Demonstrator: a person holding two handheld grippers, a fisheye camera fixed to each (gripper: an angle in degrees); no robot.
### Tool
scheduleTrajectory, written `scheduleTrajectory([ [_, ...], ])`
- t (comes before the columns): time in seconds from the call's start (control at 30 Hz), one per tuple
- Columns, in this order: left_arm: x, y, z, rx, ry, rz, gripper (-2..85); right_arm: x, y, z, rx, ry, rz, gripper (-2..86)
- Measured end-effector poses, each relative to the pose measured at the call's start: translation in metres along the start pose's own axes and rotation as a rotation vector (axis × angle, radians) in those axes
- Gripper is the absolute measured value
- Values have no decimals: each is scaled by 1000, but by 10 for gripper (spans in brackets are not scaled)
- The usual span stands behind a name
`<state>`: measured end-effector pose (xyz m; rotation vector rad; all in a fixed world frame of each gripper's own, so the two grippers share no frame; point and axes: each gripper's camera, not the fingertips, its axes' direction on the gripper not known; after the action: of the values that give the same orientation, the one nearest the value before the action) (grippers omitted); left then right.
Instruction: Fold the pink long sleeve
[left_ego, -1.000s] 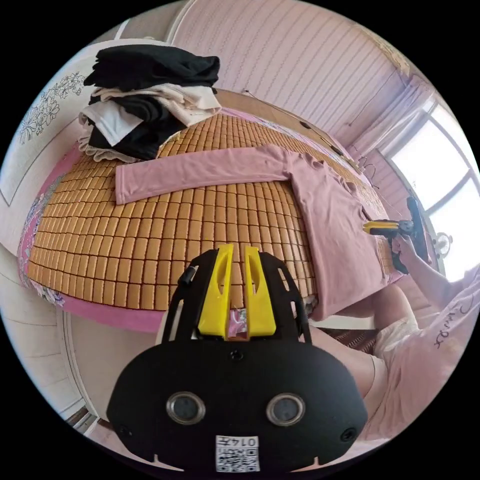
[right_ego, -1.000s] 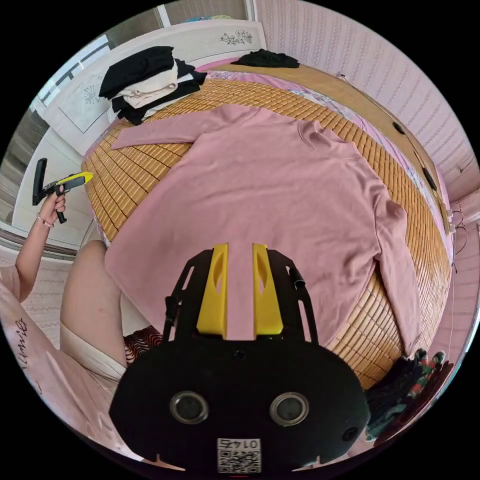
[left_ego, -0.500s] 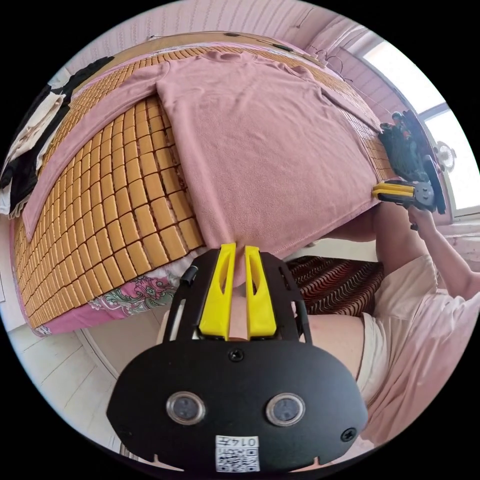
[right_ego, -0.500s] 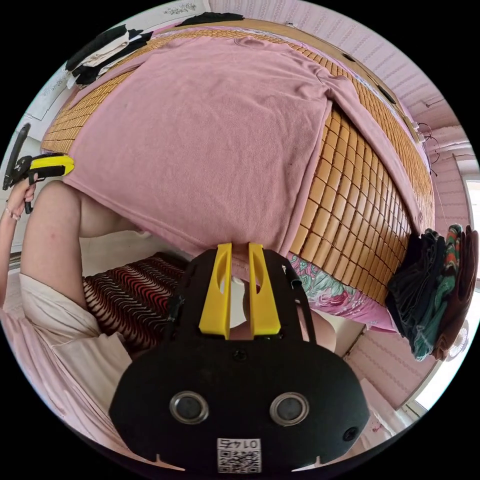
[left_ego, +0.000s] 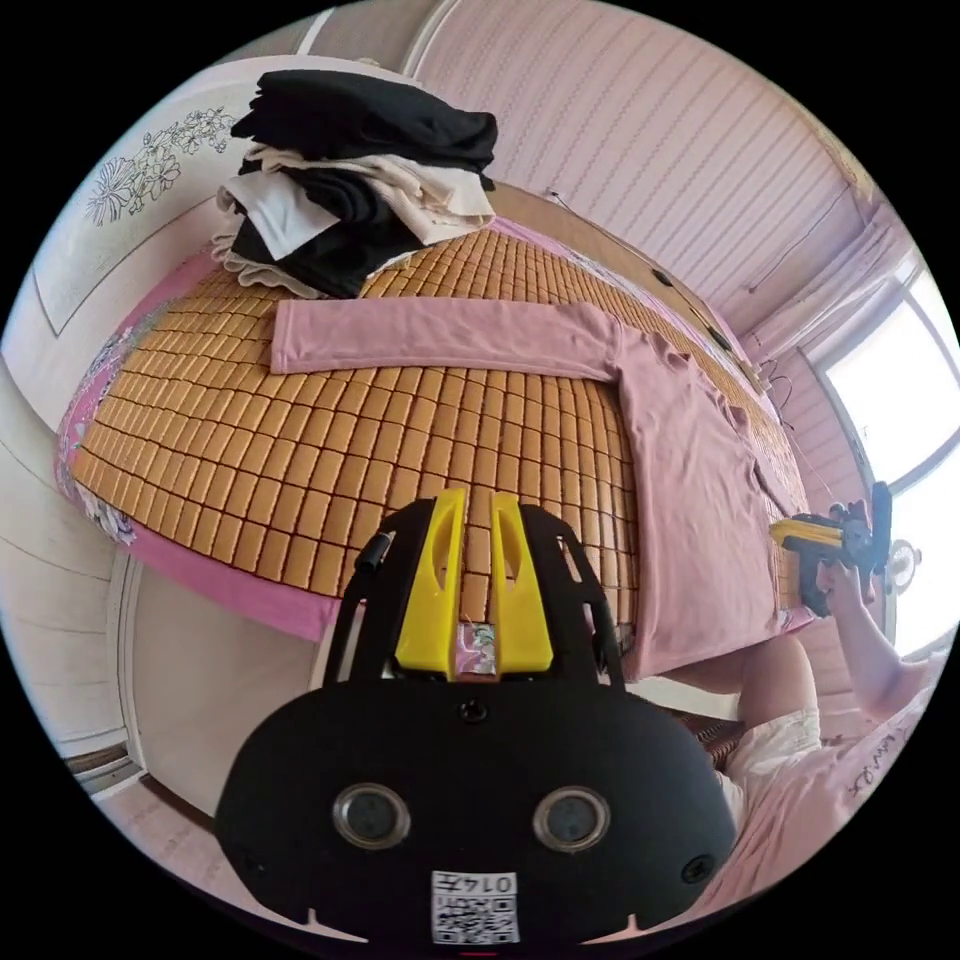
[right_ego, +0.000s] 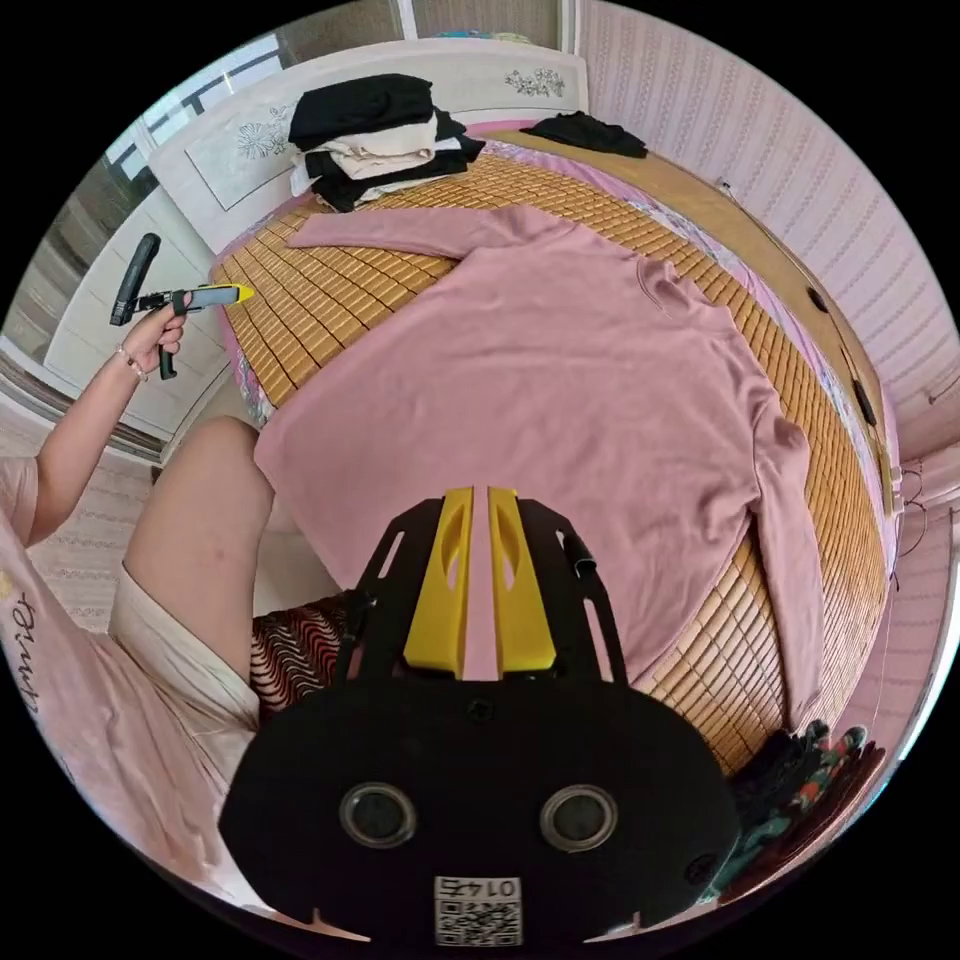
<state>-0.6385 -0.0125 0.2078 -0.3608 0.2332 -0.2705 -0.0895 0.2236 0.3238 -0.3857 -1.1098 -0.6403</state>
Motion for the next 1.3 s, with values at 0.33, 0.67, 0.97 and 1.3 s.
scheduleTrajectory([
  [0.33,-102,-88,34,91,-54,-278,81,-105,-241,90,-37,77,-406,85],
  [0.67,-123,-88,69,60,3,-334,10,-101,-288,136,-83,-50,-198,52],
  [0.97,-26,-87,0,416,110,-108,-9,10,-218,26,255,-252,120,8],
  [1.3,88,-39,99,-22,107,122,97,80,-137,-12,116,-152,152,13],
])
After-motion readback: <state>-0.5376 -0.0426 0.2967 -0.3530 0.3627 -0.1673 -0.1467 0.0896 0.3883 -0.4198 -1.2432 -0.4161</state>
